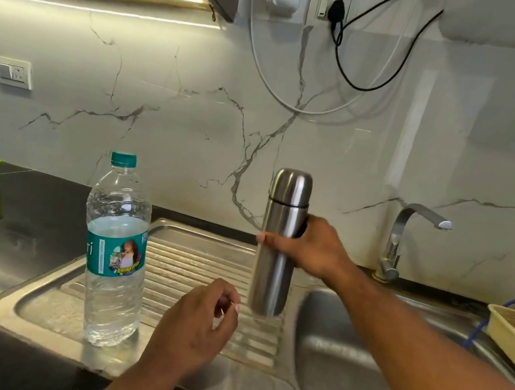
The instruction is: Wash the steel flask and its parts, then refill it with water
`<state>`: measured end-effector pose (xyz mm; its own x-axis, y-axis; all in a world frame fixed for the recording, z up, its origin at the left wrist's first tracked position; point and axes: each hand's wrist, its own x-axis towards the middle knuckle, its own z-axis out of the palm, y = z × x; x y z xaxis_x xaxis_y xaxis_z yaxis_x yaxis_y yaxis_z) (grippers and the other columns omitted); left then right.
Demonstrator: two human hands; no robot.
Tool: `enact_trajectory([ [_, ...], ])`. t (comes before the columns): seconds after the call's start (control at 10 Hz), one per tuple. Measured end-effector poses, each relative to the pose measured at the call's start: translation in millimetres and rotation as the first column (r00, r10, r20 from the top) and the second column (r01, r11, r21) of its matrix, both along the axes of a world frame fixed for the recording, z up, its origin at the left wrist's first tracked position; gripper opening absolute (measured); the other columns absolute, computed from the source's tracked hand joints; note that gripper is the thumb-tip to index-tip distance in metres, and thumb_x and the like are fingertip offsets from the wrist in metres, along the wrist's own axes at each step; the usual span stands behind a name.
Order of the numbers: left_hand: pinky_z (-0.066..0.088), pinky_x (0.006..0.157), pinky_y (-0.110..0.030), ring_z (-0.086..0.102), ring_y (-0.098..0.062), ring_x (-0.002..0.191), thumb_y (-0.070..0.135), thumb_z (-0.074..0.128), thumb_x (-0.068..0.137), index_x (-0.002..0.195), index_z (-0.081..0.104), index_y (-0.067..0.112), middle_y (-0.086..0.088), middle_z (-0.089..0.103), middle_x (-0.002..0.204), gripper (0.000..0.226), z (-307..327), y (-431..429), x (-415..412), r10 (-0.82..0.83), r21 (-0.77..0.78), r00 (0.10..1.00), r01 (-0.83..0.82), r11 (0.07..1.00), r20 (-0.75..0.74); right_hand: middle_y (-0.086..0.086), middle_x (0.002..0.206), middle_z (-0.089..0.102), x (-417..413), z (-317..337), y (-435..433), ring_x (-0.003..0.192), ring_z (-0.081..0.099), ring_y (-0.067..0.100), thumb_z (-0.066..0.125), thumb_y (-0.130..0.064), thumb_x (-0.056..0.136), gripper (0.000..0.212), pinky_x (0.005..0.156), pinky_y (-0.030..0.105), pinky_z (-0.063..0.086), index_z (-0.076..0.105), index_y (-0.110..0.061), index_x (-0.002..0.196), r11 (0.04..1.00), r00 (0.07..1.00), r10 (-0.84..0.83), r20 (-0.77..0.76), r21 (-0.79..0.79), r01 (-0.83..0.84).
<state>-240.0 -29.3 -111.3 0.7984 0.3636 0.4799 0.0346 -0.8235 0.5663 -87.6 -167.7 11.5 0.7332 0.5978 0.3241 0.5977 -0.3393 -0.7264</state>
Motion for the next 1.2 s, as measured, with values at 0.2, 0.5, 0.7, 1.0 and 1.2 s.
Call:
enact_trajectory([
  [0.2, 0.050, 0.083, -0.017, 0.055, 0.005, 0.095, 0.041, 0.056, 0.096, 0.113, 0.050, 0.046, 0.027, 0.056, 0.097, 0.018, -3, 0, 3, -0.037, 0.024, 0.999, 0.037, 0.999, -0.010, -0.005, 0.105, 0.065, 63, 3, 58, 0.097, 0.065, 0.016, 0.090, -0.046, 0.072, 0.057, 0.088, 0.035, 0.059, 0.058, -0.026, 0.114, 0.991, 0.994, -0.112, 0.004, 0.077, 0.112],
  [0.5, 0.050, 0.089, -0.021, 0.051, 0.007, 0.099, 0.049, 0.053, 0.094, 0.120, 0.042, 0.053, 0.030, 0.052, 0.101, 0.028, -7, 3, 4, -0.049, 0.047, 0.999, 0.048, 0.998, 0.004, 0.004, 0.119, 0.071, 120, -23, 117, 0.095, 0.063, 0.017, 0.090, -0.048, 0.072, 0.060, 0.086, 0.032, 0.055, 0.063, -0.020, 0.118, 0.978, 0.979, -0.201, -0.011, 0.044, 0.202],
  [0.7, 0.045, 0.086, -0.018, 0.049, 0.007, 0.104, 0.047, 0.050, 0.095, 0.121, 0.042, 0.051, 0.030, 0.053, 0.101, 0.028, -8, 3, 4, -0.085, 0.071, 0.996, 0.083, 0.994, 0.033, 0.007, 0.122, 0.070, 132, -42, 127, 0.101, 0.066, 0.021, 0.089, -0.049, 0.073, 0.066, 0.087, 0.034, 0.055, 0.062, -0.017, 0.125, 0.974, 0.973, -0.220, -0.067, 0.030, 0.223],
  [1.0, 0.044, 0.084, -0.014, 0.048, 0.006, 0.105, 0.053, 0.043, 0.085, 0.120, 0.043, 0.051, 0.025, 0.057, 0.104, 0.035, -7, 3, 8, -0.110, 0.059, 0.994, 0.111, 0.992, -0.017, 0.007, 0.129, 0.065, 132, -49, 132, 0.110, 0.064, 0.026, 0.089, -0.048, 0.072, 0.079, 0.099, 0.049, 0.055, 0.050, -0.019, 0.134, 0.974, 0.960, -0.212, -0.186, 0.041, 0.223],
  [1.2, 0.045, 0.082, -0.013, 0.049, 0.005, 0.105, 0.057, 0.040, 0.078, 0.117, 0.044, 0.051, 0.025, 0.059, 0.104, 0.039, -2, 6, 11, -0.110, 0.021, 0.990, 0.112, 0.993, -0.092, 0.011, 0.140, 0.058, 126, -45, 123, 0.125, 0.059, 0.031, 0.090, -0.043, 0.073, 0.092, 0.104, 0.046, 0.051, 0.037, -0.016, 0.143, 0.982, 0.962, -0.187, -0.197, -0.004, 0.190],
])
